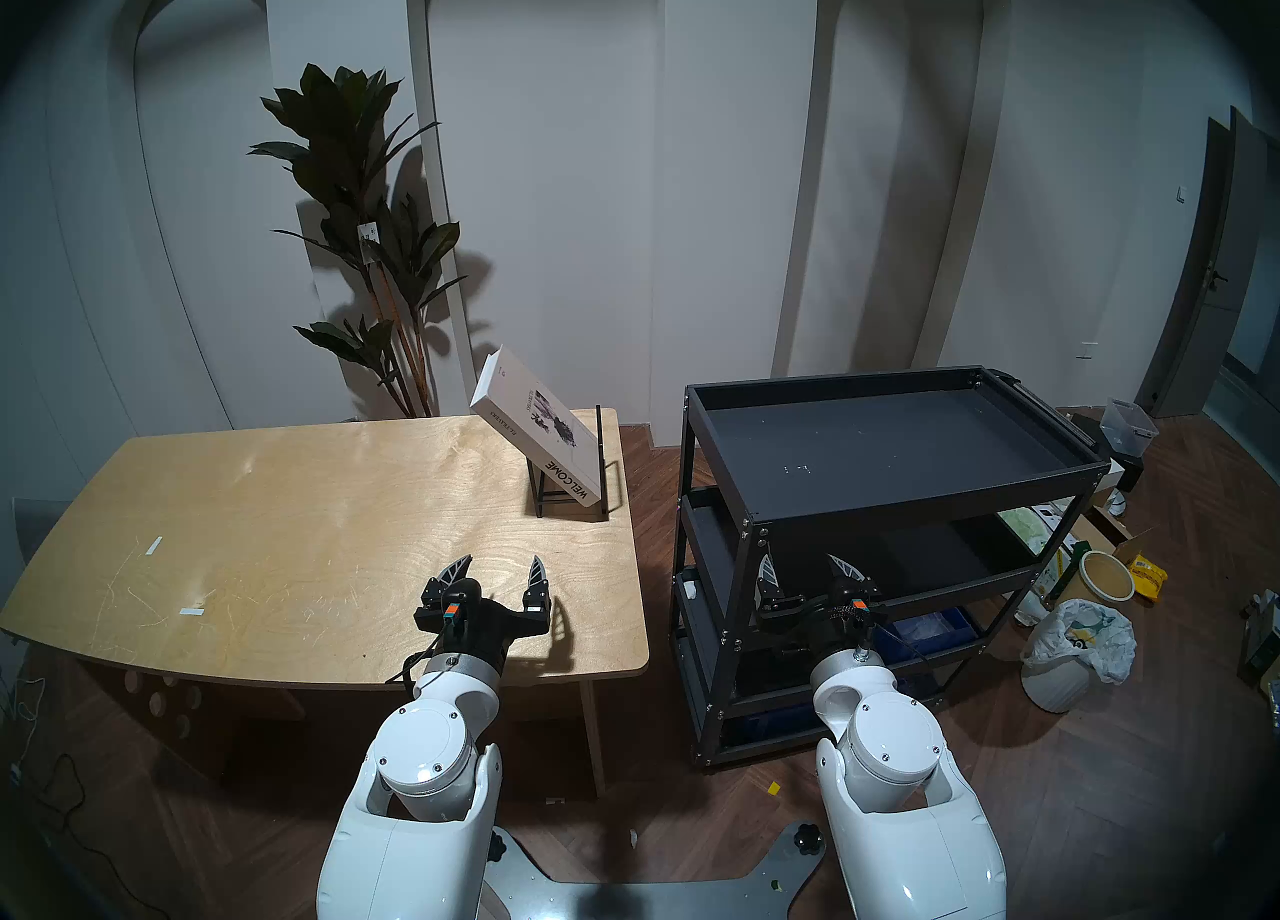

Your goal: Transfer books between table and cart

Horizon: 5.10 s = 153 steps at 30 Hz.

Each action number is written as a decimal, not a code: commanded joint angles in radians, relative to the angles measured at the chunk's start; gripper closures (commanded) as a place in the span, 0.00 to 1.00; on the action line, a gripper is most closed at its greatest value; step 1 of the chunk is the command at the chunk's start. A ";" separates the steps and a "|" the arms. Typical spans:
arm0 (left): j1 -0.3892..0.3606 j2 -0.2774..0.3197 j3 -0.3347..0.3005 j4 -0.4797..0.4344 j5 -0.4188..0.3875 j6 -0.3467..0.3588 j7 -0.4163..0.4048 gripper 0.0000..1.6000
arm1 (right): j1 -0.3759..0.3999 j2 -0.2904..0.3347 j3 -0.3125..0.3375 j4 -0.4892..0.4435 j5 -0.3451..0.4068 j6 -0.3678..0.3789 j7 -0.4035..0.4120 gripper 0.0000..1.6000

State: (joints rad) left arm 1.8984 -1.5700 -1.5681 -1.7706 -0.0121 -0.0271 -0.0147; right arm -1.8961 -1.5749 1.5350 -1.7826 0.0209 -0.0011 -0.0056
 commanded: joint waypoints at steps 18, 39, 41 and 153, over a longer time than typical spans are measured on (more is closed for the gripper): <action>-0.081 -0.039 -0.026 -0.155 -0.299 0.097 0.036 0.00 | -0.051 0.052 0.030 -0.167 0.079 -0.087 0.110 0.00; -0.293 -0.037 0.016 -0.066 -0.399 0.145 0.173 0.00 | -0.032 0.045 0.053 -0.177 0.120 -0.142 0.124 0.00; -0.316 -0.038 0.015 -0.058 -0.390 0.137 0.181 0.00 | -0.031 0.044 0.057 -0.173 0.118 -0.144 0.120 0.00; -0.603 -0.054 0.044 0.123 -0.415 -0.011 0.225 1.00 | 0.036 0.078 0.010 -0.089 0.029 -0.232 0.134 0.00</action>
State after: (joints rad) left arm 1.2992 -1.6270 -1.5526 -1.5394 -0.4946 -0.0040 0.1810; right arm -1.8784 -1.5363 1.5825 -1.8426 0.1365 -0.1808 0.1093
